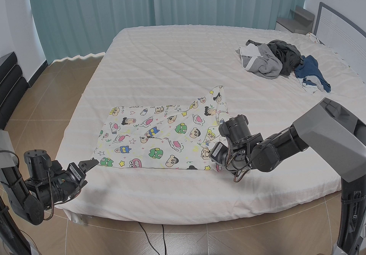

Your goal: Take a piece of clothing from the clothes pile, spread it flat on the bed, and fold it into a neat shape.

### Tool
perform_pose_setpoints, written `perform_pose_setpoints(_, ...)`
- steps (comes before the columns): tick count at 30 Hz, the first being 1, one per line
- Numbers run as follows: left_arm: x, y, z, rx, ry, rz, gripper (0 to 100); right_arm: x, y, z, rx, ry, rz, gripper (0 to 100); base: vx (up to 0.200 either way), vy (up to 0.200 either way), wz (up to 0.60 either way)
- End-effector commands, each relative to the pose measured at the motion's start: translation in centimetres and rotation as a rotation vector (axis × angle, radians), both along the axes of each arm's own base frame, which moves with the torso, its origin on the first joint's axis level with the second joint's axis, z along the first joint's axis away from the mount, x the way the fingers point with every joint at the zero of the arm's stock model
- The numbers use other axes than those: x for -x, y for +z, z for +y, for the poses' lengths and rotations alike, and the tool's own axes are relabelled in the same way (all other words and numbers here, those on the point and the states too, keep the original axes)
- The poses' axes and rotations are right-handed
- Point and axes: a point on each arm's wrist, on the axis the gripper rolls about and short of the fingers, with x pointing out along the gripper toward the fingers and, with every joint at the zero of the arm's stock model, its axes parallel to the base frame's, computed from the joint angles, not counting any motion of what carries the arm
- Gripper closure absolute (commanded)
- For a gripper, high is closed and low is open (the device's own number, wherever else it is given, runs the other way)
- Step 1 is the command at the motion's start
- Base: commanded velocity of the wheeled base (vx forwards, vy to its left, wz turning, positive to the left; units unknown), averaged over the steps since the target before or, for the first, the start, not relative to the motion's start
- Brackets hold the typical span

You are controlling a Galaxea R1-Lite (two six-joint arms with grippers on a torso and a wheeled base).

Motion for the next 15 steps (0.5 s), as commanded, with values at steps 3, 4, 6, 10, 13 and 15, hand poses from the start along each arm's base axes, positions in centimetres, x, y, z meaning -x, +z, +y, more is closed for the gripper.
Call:
perform_pose_setpoints(3, 0.0, -0.2, 0.0, 0.0, 0.002, 0.006, 0, -0.3, 0.0, -0.3, 0.019, -0.034, -0.017, 0, 0.0, 0.0, 0.0)
perform_pose_setpoints(4, -0.1, -0.2, 0.0, 0.0, 0.002, 0.007, 0, -0.5, -0.1, -0.6, 0.017, -0.046, -0.016, 0, 0.0, 0.0, 0.0)
perform_pose_setpoints(6, -0.1, -0.2, 0.0, -0.001, 0.001, 0.007, 0, -0.7, -0.1, -0.8, 0.015, -0.054, -0.015, 0, 0.0, 0.0, 0.0)
perform_pose_setpoints(10, -0.1, -0.2, 0.0, 0.0, 0.002, 0.007, 0, -1.3, -0.1, -1.7, 0.012, -0.087, -0.021, 0, 0.0, 0.0, 0.0)
perform_pose_setpoints(13, -0.1, -0.2, 0.0, 0.0, 0.002, 0.007, 0, -1.9, 0.0, -2.5, -0.009, -0.123, -0.029, 0, 0.0, 0.0, 0.0)
perform_pose_setpoints(15, -0.1, -0.3, 0.0, -0.001, 0.001, 0.011, 0, -2.3, 0.1, -2.6, -0.037, -0.146, -0.045, 0, 0.0, 0.0, 0.0)
